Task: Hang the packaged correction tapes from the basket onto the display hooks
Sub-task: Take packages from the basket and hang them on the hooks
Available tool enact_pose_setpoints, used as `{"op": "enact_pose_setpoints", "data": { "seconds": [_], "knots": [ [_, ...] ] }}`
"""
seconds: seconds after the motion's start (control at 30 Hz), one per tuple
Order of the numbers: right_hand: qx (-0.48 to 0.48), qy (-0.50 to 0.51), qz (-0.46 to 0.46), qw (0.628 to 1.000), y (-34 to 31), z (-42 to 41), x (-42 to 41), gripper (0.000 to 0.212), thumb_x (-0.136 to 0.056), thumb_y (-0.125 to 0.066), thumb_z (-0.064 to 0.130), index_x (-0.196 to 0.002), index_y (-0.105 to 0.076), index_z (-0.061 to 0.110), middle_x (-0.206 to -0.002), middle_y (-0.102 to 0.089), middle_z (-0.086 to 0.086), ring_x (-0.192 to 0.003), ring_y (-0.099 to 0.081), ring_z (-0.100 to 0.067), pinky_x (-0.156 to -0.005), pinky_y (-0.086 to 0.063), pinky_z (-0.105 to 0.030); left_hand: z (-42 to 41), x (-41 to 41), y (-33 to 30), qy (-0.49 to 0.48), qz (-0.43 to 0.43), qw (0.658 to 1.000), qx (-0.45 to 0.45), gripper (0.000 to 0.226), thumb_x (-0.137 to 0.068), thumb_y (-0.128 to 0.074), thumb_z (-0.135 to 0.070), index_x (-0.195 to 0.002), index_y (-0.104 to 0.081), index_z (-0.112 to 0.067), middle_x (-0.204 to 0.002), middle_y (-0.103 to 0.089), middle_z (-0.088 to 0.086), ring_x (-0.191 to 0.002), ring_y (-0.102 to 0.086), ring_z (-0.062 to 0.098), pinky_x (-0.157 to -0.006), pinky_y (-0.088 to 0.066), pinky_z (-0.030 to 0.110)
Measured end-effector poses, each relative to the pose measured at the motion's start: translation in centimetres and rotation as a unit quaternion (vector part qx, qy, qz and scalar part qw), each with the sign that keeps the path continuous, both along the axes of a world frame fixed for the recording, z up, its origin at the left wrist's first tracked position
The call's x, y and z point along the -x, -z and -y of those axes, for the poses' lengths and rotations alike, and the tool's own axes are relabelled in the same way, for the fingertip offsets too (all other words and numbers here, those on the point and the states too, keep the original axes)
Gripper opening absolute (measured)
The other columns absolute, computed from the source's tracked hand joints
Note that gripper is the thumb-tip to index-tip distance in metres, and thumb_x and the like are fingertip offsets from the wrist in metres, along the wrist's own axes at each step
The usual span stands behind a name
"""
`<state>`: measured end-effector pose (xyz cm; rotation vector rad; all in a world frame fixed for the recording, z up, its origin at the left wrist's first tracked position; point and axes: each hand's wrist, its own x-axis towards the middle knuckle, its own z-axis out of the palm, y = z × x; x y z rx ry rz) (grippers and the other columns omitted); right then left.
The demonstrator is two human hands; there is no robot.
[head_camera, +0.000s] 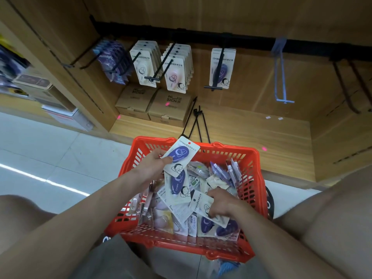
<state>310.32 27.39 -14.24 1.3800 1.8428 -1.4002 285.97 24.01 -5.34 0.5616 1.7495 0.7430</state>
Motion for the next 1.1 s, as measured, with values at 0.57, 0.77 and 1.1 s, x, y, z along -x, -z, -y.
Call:
{"op": "enact_pose_setpoints", "data": {
  "seconds": [0.57, 0.77, 1.1],
  "knots": [
    [0.028, 0.262, -0.157, 0.952, -5.1, -4.7, -2.0, 0.034, -0.080, -0.078, -0.005, -0.107, -0.076, 0.016, -0.104, -0.080, -0.003, -0.099, -0.076, -0.024, -0.081, -0.060, -0.039, -1.1, 1.4, -0.6, -0.028, -0.043, 0.998, -0.042, 0.014, -0.105, -0.062, -0.027, -0.110, -0.053, -0.017, -0.089, -0.081, 0.003, -0.077, -0.080, 0.019, -0.077, -0.065, 0.042],
    [0.089, 0.303, -0.302, 0.899, -10.0, -6.9, -1.5, 0.048, -0.085, -0.069, -0.016, -0.127, -0.065, 0.007, -0.119, -0.076, -0.017, -0.114, -0.071, -0.039, -0.098, -0.053, -0.058, -1.2, 2.4, -0.9, 0.005, -0.052, 0.996, -0.073, 0.010, -0.099, -0.064, -0.041, -0.103, -0.056, -0.040, -0.094, -0.081, 0.002, -0.088, -0.080, 0.026, -0.091, -0.060, 0.059],
    [0.088, 0.364, -0.371, 0.850, -11.9, -8.4, 1.3, 0.051, -0.084, -0.073, -0.010, -0.130, -0.066, 0.012, -0.122, -0.075, -0.019, -0.117, -0.069, -0.043, -0.102, -0.051, -0.069, -1.2, 0.2, -3.0, 0.075, 0.037, 0.986, -0.146, 0.019, -0.092, -0.066, -0.046, -0.107, -0.062, -0.035, -0.110, -0.079, 0.004, -0.103, -0.076, 0.034, -0.100, -0.048, 0.073]
  ]
}}
